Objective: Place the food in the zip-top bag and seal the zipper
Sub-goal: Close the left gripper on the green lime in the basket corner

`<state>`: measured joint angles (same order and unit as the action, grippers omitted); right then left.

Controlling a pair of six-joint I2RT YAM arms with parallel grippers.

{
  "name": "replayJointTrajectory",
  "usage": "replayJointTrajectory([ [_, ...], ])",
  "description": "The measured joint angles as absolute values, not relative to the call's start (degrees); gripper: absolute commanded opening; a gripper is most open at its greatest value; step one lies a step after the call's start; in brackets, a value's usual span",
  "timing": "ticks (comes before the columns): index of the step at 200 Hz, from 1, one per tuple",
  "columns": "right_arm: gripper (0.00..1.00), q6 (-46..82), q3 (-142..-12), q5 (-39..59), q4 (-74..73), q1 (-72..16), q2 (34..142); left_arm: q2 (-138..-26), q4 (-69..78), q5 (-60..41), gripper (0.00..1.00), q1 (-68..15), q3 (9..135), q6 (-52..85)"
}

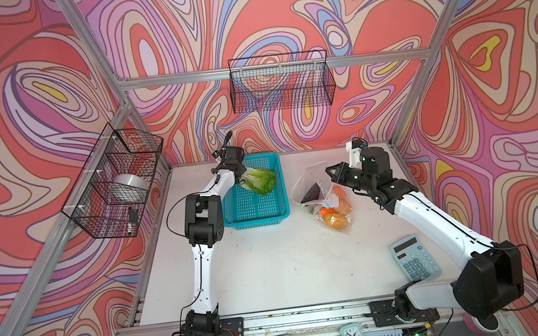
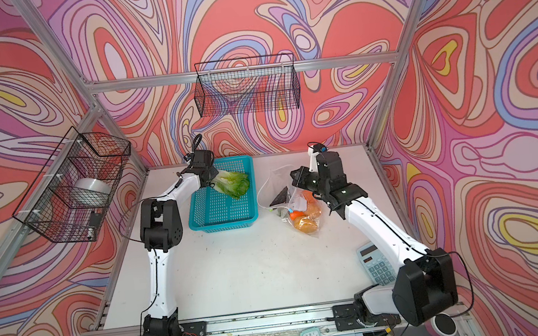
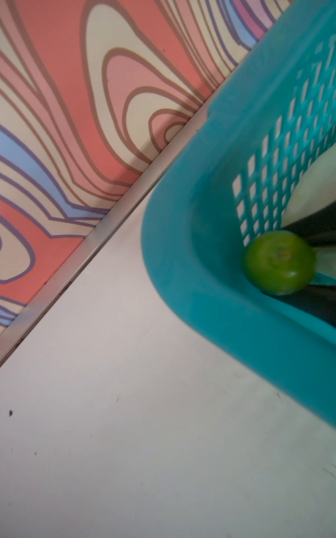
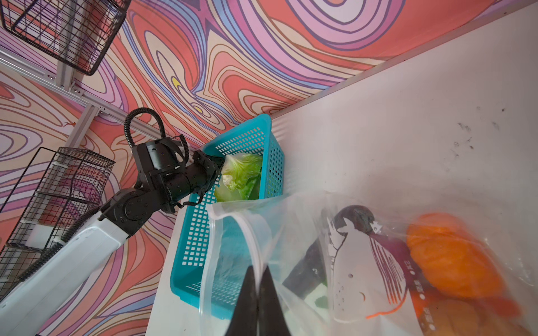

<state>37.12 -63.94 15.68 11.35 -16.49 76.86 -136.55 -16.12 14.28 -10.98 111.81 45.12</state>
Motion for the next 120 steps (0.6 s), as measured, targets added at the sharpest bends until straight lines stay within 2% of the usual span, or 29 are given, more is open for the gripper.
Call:
replayJointTrajectory([
  [27,0.00,37.15,-63.94,15.73,11.27,-16.49,76.90,-134.41,-12.97,13.98,0.23,-11.29,107.83,42.13],
  [49,0.00,37.15,-63.94,15.84,11.18,-16.49,77.17,-133.71,-12.45,14.41,0.41,-11.70,106.94,40.27],
  [120,0.00,37.15,-63.94,15.79,11.29,-16.49,77.36,-133.71,-14.92,14.39,0.67,-10.94,111.02,40.14],
])
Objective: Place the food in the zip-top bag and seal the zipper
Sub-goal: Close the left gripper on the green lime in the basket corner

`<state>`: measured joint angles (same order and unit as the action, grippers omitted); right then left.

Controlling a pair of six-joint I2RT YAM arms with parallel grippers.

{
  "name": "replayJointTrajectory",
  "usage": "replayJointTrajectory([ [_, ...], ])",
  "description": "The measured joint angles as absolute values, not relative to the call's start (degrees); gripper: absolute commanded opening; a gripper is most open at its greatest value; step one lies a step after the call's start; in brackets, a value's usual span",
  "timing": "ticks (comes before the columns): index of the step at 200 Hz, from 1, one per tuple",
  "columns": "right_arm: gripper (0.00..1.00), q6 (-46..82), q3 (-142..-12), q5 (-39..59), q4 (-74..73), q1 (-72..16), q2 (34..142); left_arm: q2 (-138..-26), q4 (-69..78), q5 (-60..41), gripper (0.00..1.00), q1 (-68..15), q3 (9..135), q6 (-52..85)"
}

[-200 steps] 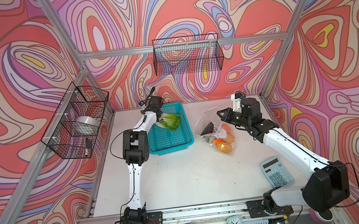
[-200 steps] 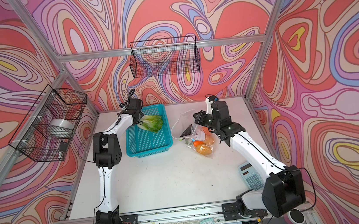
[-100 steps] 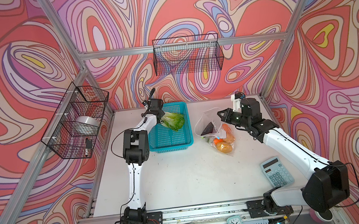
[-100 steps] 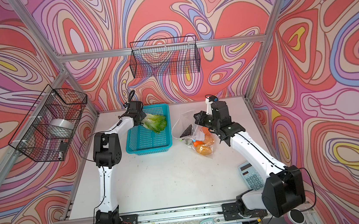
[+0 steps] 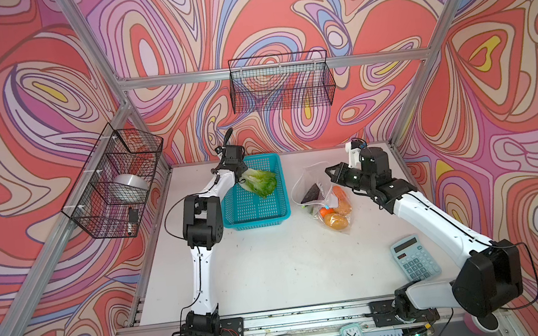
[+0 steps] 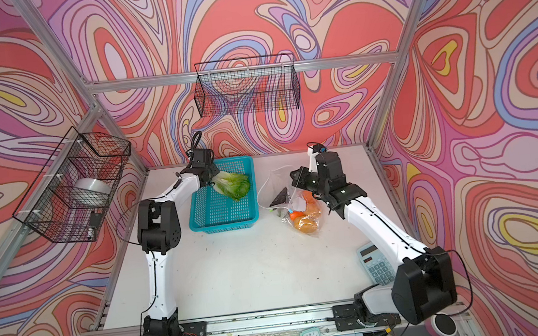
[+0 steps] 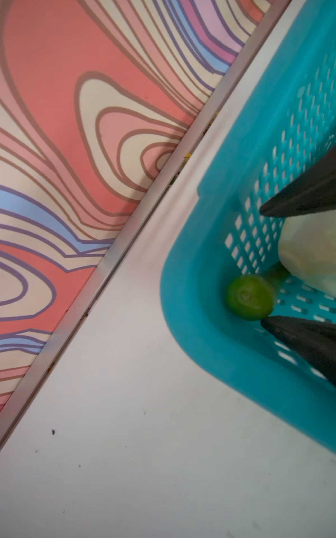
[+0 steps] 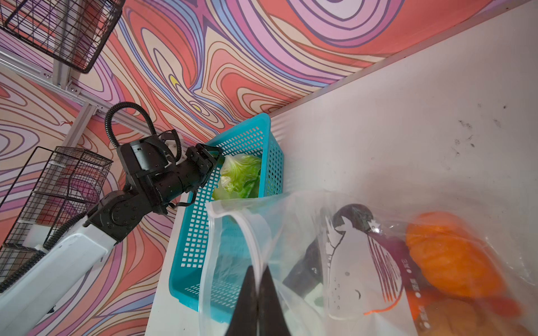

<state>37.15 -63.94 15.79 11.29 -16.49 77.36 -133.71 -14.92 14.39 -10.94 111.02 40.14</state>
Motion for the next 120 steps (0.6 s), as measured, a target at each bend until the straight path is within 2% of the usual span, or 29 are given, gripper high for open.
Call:
replayJointTrajectory([
  [18,0.00,37.15,-63.96,15.77,11.33,-16.49,77.36,-133.71,-14.94,14.39,0.71,-10.74,110.91,40.53],
  [63,0.00,37.17,-63.99,15.86,11.31,-16.49,77.41,-133.43,-14.92,15.42,0.72,-10.59,109.65,40.75],
  [120,0.00,37.15,-64.10,15.88,11.33,-16.49,77.71,-132.64,-14.87,17.78,0.64,-10.09,108.42,42.30],
])
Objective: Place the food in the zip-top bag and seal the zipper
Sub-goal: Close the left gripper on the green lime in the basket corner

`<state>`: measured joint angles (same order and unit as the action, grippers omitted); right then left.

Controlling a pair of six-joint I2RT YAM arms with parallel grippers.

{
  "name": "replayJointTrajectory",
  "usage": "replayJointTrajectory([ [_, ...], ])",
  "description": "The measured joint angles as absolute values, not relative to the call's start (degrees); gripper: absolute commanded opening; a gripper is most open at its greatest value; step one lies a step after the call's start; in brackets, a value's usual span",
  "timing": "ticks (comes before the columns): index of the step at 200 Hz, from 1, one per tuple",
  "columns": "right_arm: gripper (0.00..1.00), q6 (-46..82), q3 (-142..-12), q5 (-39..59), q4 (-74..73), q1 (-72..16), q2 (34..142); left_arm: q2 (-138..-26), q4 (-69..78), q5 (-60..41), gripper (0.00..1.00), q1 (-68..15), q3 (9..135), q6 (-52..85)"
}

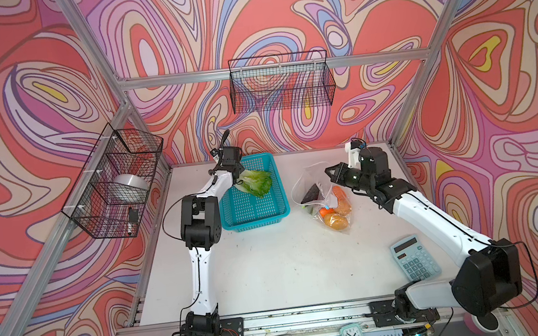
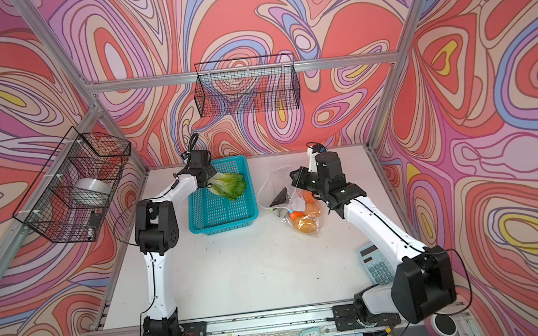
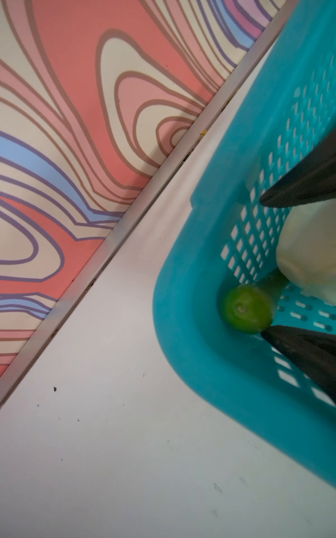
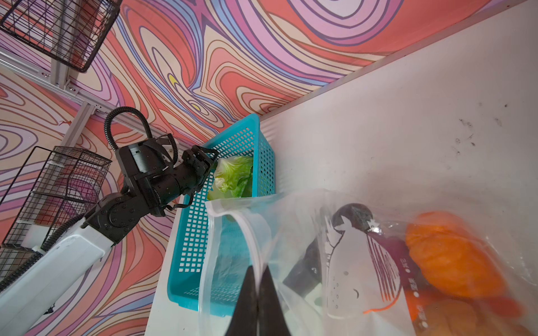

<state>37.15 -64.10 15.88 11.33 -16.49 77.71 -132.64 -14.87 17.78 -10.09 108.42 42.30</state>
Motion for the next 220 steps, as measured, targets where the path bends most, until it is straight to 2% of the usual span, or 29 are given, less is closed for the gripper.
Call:
replayJointTrajectory([
  [48,0.00,37.12,-64.64,15.86,11.60,-16.49,77.76,-133.21,-15.84,22.15,0.61,-9.98,108.79,44.34],
  [108,0.00,37.12,-64.95,15.86,11.62,-16.49,78.70,-137.58,-24.05,26.83,0.55,-9.98,116.79,45.71],
  [125,0.00,37.10,-64.95,15.86,11.62,-16.49,78.83,-137.62,-24.69,27.42,0.47,-9.98,117.08,45.69],
  [149,0.00,37.10,-64.95,15.86,11.60,-16.49,78.98,-137.62,-23.81,27.86,0.18,-9.91,116.33,45.12],
  [163,0.00,37.10,-64.95,15.86,11.60,-16.49,78.98,-137.64,-23.49,27.73,0.07,-9.78,115.87,44.38],
  [196,0.00,37.10,-64.95,15.86,11.60,-16.49,78.98,-137.64,-22.33,25.87,0.03,-9.69,115.72,42.98],
  [201,0.00,37.10,-64.95,15.86,11.60,-16.49,78.98,-137.60,-21.85,25.69,0.00,-9.69,115.46,42.74],
  [220,0.00,37.10,-64.95,15.88,11.60,-16.49,78.98,-136.90,-19.29,25.50,0.00,-9.76,113.23,42.09],
])
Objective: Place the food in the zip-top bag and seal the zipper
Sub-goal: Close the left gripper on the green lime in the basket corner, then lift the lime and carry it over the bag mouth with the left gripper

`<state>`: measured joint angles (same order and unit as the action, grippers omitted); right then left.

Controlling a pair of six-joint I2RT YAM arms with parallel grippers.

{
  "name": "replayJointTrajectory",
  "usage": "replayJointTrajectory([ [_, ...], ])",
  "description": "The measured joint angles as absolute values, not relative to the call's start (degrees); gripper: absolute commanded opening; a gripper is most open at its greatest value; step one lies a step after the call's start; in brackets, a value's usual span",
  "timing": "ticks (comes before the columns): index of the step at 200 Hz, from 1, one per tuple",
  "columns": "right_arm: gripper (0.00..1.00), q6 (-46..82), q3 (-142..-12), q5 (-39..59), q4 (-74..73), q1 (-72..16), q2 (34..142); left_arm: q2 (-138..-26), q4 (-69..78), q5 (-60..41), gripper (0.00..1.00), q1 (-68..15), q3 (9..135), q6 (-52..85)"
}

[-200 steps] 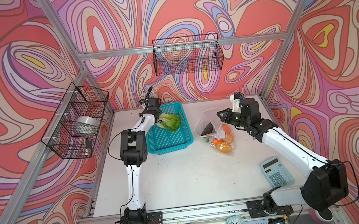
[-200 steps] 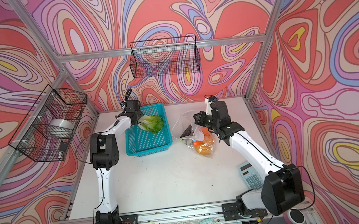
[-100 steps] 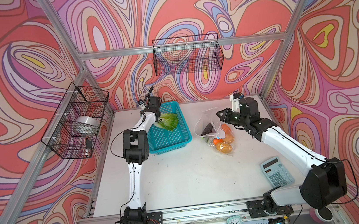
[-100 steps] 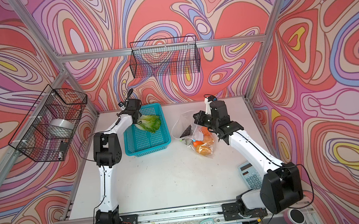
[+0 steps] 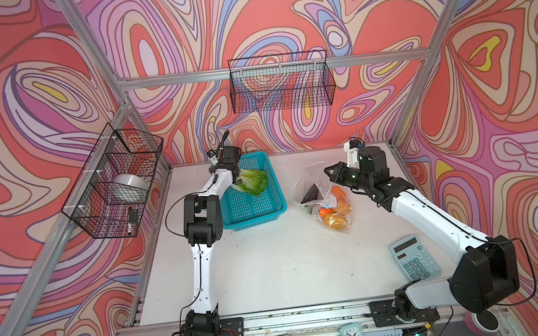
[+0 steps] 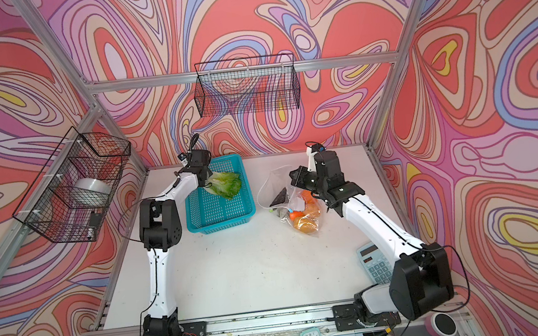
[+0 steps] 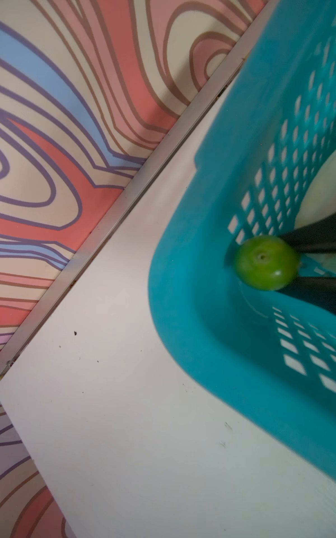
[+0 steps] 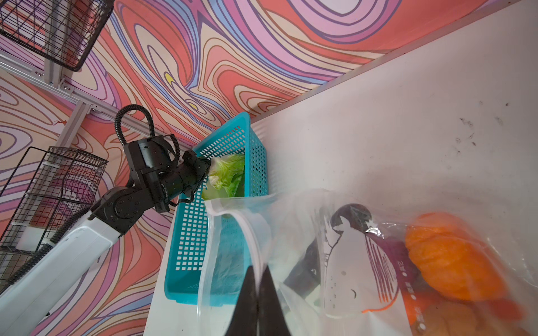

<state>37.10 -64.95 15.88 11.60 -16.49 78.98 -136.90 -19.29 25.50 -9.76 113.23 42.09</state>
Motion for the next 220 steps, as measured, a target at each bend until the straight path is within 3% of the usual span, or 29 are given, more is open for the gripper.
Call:
replayJointTrajectory([
  [102,0.00,37.19,-64.93,16.27,11.18,-16.49,78.98,-117.93,-13.21,18.81,0.00,-10.20,94.04,38.50],
  [220,0.00,38.24,-64.90,16.82,10.74,-16.49,78.98,-109.21,-11.25,20.91,0.00,-10.70,89.14,23.81],
])
